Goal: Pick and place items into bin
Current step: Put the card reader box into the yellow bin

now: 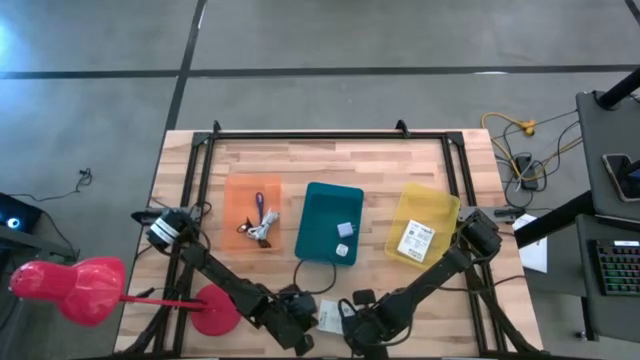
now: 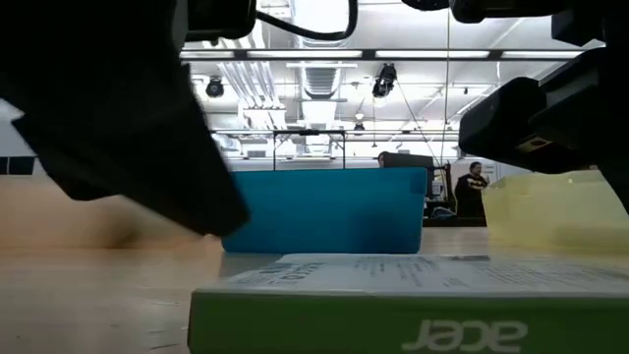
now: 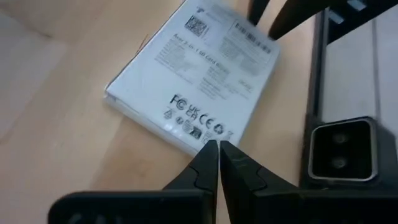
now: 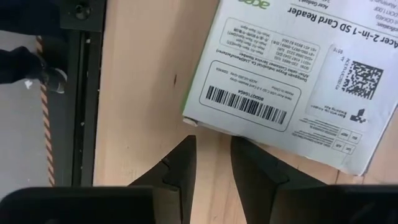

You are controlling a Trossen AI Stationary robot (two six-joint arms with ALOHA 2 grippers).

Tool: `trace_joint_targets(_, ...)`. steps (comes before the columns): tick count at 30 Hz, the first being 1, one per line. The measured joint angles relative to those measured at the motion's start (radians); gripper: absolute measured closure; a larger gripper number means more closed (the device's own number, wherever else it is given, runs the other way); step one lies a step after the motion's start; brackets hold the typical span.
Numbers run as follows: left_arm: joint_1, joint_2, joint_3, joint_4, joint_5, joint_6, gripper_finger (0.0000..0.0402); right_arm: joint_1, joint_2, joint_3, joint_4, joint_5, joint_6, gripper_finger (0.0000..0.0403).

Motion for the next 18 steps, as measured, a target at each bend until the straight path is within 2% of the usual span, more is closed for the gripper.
trace_joint_targets(5,0.000,0.000,-0.001,-0.068,0.000,-0.007,0.0402,0.000,0.000,0.000,0.000,0.000,0.000,0.0312)
trace_joint_targets(18,0.013,0.002,-0.006,-0.020,-0.003,0.002,0.0402,-0.001,0.000,0.000,0.002,-0.001,-0.012,0.0292)
